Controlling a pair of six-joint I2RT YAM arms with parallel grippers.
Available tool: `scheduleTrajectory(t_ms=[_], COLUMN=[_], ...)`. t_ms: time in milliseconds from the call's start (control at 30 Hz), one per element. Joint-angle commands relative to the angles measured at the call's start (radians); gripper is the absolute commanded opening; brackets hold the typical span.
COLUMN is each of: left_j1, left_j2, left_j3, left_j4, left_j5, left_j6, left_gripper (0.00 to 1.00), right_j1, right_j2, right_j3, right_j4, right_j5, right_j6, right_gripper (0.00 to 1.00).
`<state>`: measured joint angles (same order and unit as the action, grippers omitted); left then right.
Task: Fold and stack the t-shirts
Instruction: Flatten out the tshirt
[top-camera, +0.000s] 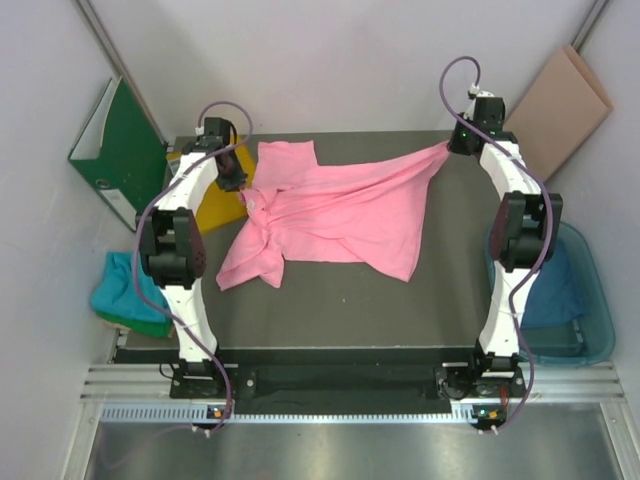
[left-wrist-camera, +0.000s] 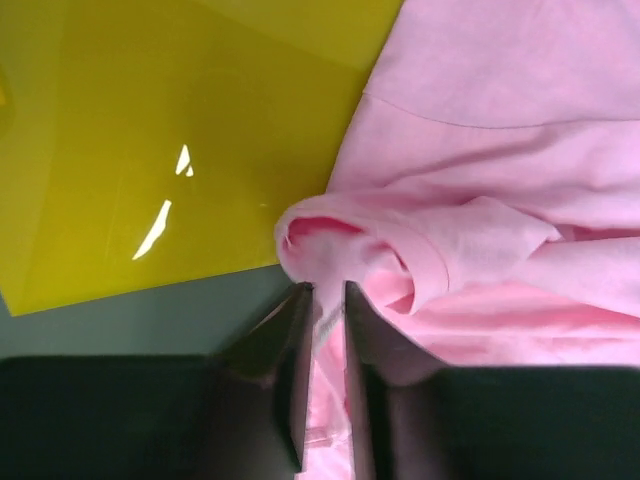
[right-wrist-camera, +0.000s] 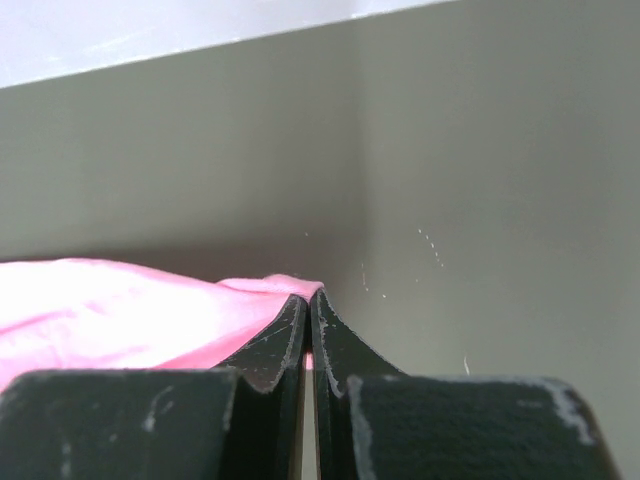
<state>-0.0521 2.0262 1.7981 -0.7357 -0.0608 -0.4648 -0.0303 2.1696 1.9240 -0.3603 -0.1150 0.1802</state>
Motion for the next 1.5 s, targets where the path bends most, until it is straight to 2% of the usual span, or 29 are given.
scheduleTrajectory(t_ms=[0, 33, 167, 200, 233, 267, 333, 367, 433, 500, 767, 867, 900, 933, 1200, 1300, 1333, 1433, 1467], left_j1=[0.001, 0.003, 0.009, 0.009, 0.011, 0.011, 0.011, 0.011, 0.011, 0.011, 0.011, 0.009, 0.009, 0.009, 0.044, 0.1, 0.107, 0.121, 0.124], left_j2=[0.04, 0.046, 0.068, 0.071, 0.071, 0.068, 0.049, 0.043, 0.031, 0.026, 0.049, 0.092, 0.101, 0.111, 0.127, 0.227, 0.259, 0.362, 0.382], left_j3=[0.02, 0.018, 0.033, 0.046, 0.049, 0.05, 0.032, 0.02, 0.007, -0.009, -0.039, -0.023, -0.019, 0.0, 0.145, 0.318, 0.427, 0.564, 0.57], left_j4=[-0.007, -0.001, 0.002, 0.001, -0.01, -0.011, -0.001, 0.002, 0.004, 0.01, 0.055, 0.056, 0.055, 0.049, -0.005, -0.085, -0.131, -0.169, -0.157], left_j5=[0.016, 0.013, 0.019, 0.024, 0.029, 0.027, 0.027, 0.027, 0.029, 0.042, 0.11, 0.136, 0.133, 0.119, -0.129, -0.166, -0.168, -0.159, -0.146], left_j6=[0.012, 0.014, 0.018, 0.02, 0.021, 0.022, 0.018, 0.017, 0.012, 0.011, -0.012, -0.024, -0.029, -0.029, -0.038, -0.049, -0.049, -0.051, -0.049], left_gripper=[0.1, 0.0, 0.0, 0.03, 0.12, 0.37, 0.49, 0.59, 0.64, 0.65, 0.56, 0.36, 0.24, 0.0, 0.0, 0.0, 0.0, 0.0, 0.0], right_j1=[-0.013, -0.013, -0.013, -0.014, -0.016, -0.014, -0.014, -0.016, -0.016, -0.014, -0.016, -0.016, -0.016, -0.016, -0.02, -0.02, -0.02, -0.02, -0.02], right_j2=[0.01, 0.01, 0.01, 0.012, 0.009, 0.01, 0.01, 0.009, 0.013, 0.015, 0.012, 0.012, 0.01, 0.01, 0.024, 0.058, 0.077, 0.096, 0.099], right_j3=[0.032, 0.032, 0.03, 0.029, 0.029, 0.026, 0.026, 0.027, 0.027, 0.026, 0.006, 0.003, 0.003, 0.003, 0.045, 0.108, 0.124, 0.161, 0.164], right_j4=[0.032, 0.031, 0.029, 0.027, 0.027, 0.029, 0.029, 0.029, 0.03, 0.027, 0.032, 0.032, 0.031, 0.03, 0.02, 0.0, -0.006, -0.014, -0.011], right_j5=[0.014, 0.014, 0.015, 0.015, 0.015, 0.015, 0.015, 0.017, 0.014, 0.012, 0.009, 0.009, 0.009, 0.011, 0.049, 0.066, 0.07, 0.086, 0.086], right_j6=[0.004, 0.002, 0.001, -0.001, -0.002, -0.002, -0.002, -0.001, 0.001, 0.005, 0.004, 0.001, 0.001, 0.001, -0.001, 0.011, 0.016, 0.025, 0.03], right_gripper=[0.01, 0.0, 0.01, 0.01, 0.01, 0.01, 0.01, 0.01, 0.01, 0.01, 0.01, 0.01, 0.0, 0.0, 0.01, 0.04, 0.06, 0.09, 0.16])
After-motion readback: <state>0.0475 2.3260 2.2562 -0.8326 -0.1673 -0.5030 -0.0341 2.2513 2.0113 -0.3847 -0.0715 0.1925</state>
